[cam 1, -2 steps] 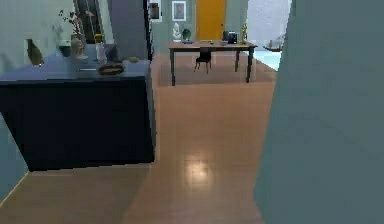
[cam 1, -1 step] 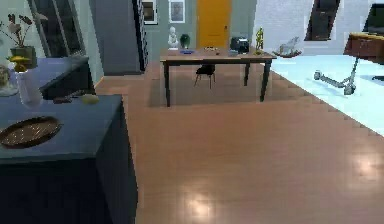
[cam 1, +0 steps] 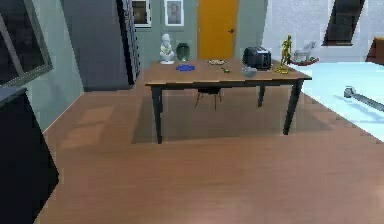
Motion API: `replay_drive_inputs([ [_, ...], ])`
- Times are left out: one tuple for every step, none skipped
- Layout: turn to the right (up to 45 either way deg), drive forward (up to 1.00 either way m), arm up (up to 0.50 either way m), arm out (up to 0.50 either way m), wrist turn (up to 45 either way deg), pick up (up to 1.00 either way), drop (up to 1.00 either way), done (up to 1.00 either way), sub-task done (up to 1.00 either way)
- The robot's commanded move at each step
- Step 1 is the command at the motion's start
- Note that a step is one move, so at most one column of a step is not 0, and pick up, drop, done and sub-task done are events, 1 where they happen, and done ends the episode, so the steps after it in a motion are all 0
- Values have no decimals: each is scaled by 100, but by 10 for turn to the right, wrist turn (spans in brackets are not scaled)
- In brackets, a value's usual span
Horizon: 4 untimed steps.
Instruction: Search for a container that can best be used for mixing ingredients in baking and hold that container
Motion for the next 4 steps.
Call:
replay_drive_inputs([
  [0,100,0,0,0,0,0,0,0],
  [90,0,0,0,0,0,0,0,0],
  [0,35,0,0,0,0,0,0,0],
  [-450,0,0,0,0,0,0,0,0],
])
